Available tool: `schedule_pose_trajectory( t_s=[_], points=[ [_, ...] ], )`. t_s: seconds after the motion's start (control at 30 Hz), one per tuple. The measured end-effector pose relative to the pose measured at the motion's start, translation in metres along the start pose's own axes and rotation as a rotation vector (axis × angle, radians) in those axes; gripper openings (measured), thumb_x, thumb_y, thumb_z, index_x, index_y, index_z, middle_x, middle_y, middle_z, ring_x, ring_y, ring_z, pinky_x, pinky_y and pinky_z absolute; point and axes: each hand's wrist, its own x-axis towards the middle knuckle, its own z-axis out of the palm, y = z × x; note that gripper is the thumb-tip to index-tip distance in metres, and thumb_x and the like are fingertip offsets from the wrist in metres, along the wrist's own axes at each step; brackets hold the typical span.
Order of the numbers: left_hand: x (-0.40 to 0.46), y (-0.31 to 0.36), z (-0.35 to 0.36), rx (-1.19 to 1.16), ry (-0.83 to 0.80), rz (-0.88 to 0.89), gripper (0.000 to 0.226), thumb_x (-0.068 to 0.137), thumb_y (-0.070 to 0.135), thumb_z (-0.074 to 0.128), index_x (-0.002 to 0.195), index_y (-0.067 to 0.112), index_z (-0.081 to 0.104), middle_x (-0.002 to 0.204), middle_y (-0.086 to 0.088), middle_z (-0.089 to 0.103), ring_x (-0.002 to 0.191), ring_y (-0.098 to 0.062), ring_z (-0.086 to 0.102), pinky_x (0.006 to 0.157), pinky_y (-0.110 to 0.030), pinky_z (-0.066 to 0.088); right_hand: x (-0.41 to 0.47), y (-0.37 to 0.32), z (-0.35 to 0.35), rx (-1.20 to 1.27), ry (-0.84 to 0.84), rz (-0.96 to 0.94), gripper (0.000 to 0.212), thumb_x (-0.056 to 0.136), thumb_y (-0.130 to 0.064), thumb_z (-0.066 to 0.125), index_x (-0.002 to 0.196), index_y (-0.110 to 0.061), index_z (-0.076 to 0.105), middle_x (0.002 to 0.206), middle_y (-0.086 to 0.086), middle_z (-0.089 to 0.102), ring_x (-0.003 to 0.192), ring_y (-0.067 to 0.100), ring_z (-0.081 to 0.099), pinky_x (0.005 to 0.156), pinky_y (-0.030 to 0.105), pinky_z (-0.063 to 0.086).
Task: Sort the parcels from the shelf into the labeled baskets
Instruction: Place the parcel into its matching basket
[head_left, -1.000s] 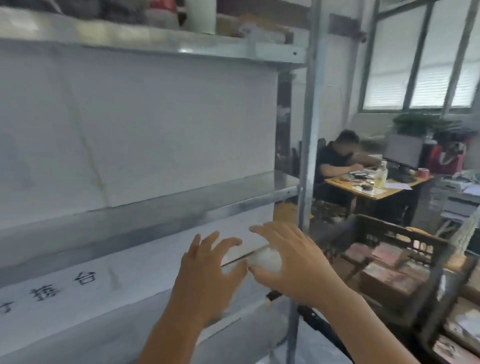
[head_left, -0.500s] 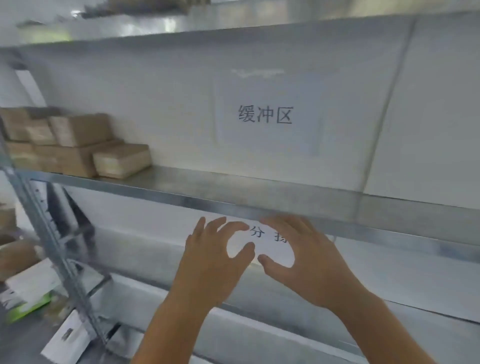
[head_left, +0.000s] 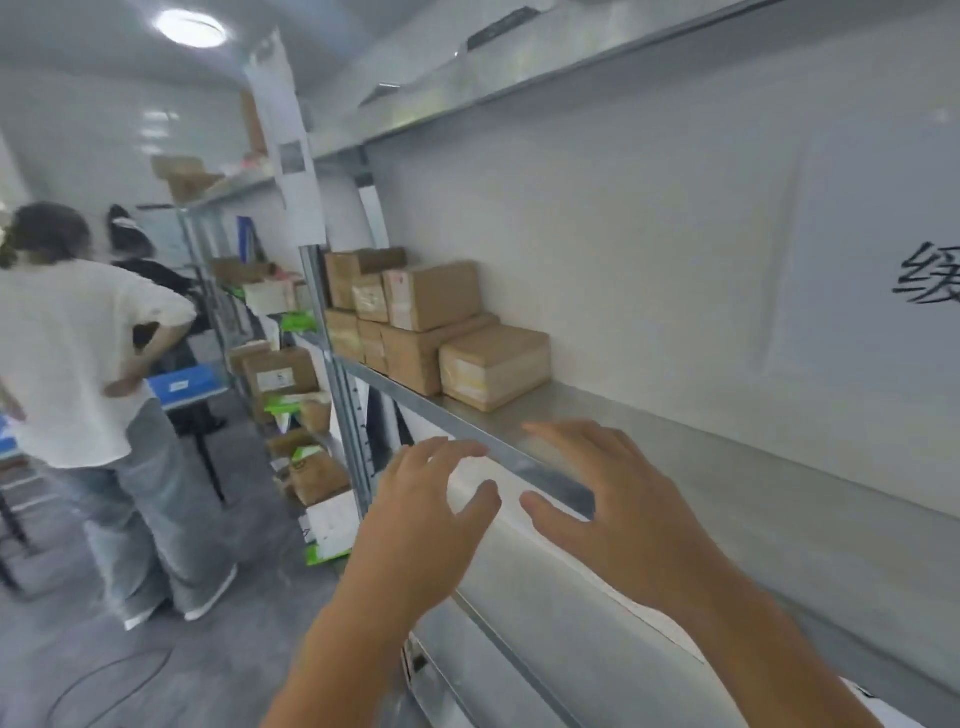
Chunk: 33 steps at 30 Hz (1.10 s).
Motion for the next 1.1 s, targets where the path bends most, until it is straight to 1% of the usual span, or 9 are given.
schedule_pose_trajectory(
  t_s=[0.1,0.3,0.43,0.53,0.6,0.77,0.87,0.97,1.1],
  points=[
    [0.035,-0.008,-0.008,0.015,0.036,-0.007,0.033,0.094,0.047,0.056,0.126,0.055,0.056,0.132,0.026,0.048,0.132,-0.011,0.047,0.110,-0.045,0.046,0.044,0.006,0.010,0.133,-0.055,0.019,0.061,0.091,-0.061,0.060,0.148,-0.054,0.039,0.138,-0.036,0.041,0.131,-0.002,0.040,0.104,0.030,0.040],
    [0.133,-0.011,-0.009,0.113,0.030,0.084,0.038,0.095,0.048,0.055,0.133,0.045,0.055,0.144,0.014,0.049,0.114,-0.019,0.060,0.100,-0.045,0.053,0.154,0.037,0.028,0.127,-0.110,0.040,0.073,0.078,-0.059,0.046,0.150,-0.047,0.043,0.154,-0.015,0.047,0.143,0.017,0.042,0.115,0.045,0.041],
    [0.207,-0.014,0.011,0.222,-0.006,0.139,0.049,0.093,0.048,0.056,0.141,0.036,0.054,0.150,0.002,0.048,0.135,-0.029,0.050,0.110,-0.047,0.044,0.222,0.082,0.060,0.004,-0.180,0.088,0.071,0.083,-0.043,0.045,0.154,-0.044,0.041,0.159,-0.002,0.044,0.148,0.026,0.039,0.121,0.043,0.035],
    [0.241,-0.015,0.022,0.321,-0.085,0.112,0.054,0.091,0.057,0.050,0.142,0.040,0.049,0.153,-0.001,0.047,0.140,-0.034,0.044,0.113,-0.051,0.040,0.239,0.100,0.074,-0.157,-0.245,0.065,0.073,0.090,-0.038,0.039,0.162,-0.037,0.031,0.164,0.001,0.038,0.155,0.023,0.024,0.125,0.037,0.015],
    [0.254,-0.015,0.025,0.386,-0.125,0.110,0.059,0.089,0.063,0.047,0.143,0.039,0.047,0.151,-0.003,0.049,0.137,-0.039,0.042,0.111,-0.053,0.040,0.243,0.103,0.076,-0.174,-0.190,0.051,0.067,0.094,-0.026,0.045,0.161,-0.032,0.036,0.162,0.000,0.042,0.153,0.020,0.029,0.119,0.033,0.016],
    [0.263,-0.018,0.023,0.479,-0.203,0.073,0.080,0.072,0.084,0.036,0.140,0.042,0.043,0.131,-0.007,0.065,0.120,-0.039,0.051,0.103,-0.051,0.038,0.240,0.101,0.087,-0.112,-0.080,0.095,0.057,0.091,-0.021,0.047,0.146,-0.034,0.055,0.150,-0.008,0.055,0.142,0.016,0.042,0.113,0.030,0.024],
    [0.243,-0.009,0.009,0.319,-0.187,0.001,0.081,0.067,0.083,0.046,0.139,0.046,0.043,0.133,-0.006,0.063,0.125,-0.037,0.050,0.103,-0.047,0.041,0.219,0.086,0.081,0.198,0.068,0.179,0.060,0.082,-0.024,0.051,0.141,-0.025,0.059,0.144,0.002,0.054,0.132,0.024,0.054,0.114,0.041,0.039],
    [0.202,-0.002,-0.008,-0.008,-0.085,-0.063,0.066,0.079,0.075,0.056,0.136,0.045,0.047,0.130,-0.001,0.062,0.121,-0.031,0.056,0.102,-0.044,0.048,0.194,0.060,0.063,0.455,0.273,0.304,0.073,0.087,-0.035,0.076,0.154,-0.032,0.045,0.154,-0.002,0.043,0.140,0.019,0.046,0.119,0.042,0.039],
    [0.134,0.002,-0.021,-0.614,0.046,-0.046,0.026,0.095,0.070,0.050,0.116,0.055,0.052,0.105,0.014,0.069,0.099,-0.017,0.067,0.081,-0.041,0.062,0.156,0.008,0.026,0.788,0.137,0.523,0.113,0.069,-0.068,0.086,0.158,-0.054,0.019,0.149,-0.011,0.040,0.134,0.017,0.053,0.107,0.051,0.053]
  ],
)
